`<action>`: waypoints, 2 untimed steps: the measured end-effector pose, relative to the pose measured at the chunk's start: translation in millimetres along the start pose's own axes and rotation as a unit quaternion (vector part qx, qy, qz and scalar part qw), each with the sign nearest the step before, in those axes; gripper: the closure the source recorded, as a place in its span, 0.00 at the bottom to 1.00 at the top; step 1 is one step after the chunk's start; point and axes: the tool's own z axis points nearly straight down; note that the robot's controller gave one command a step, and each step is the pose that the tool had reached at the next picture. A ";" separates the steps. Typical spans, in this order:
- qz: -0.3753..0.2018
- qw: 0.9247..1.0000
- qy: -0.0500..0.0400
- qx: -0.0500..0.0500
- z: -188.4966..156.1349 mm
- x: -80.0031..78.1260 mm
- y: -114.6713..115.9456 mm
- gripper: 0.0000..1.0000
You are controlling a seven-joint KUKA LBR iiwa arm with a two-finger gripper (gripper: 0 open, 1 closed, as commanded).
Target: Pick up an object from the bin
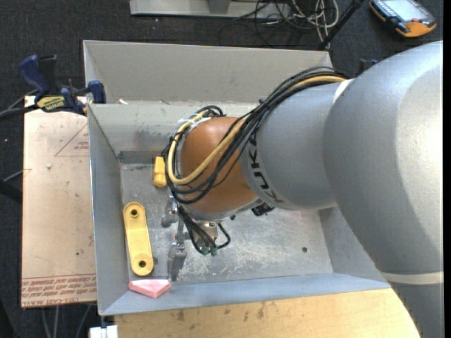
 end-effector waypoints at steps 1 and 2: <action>-0.016 1.000 -0.002 0.002 27.4 -1.6 -1.0 0.00; -0.033 0.999 -0.005 0.002 17.6 9.6 18.6 0.00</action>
Offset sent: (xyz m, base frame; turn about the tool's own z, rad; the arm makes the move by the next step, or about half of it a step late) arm -0.0155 0.0480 -0.0396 -0.0282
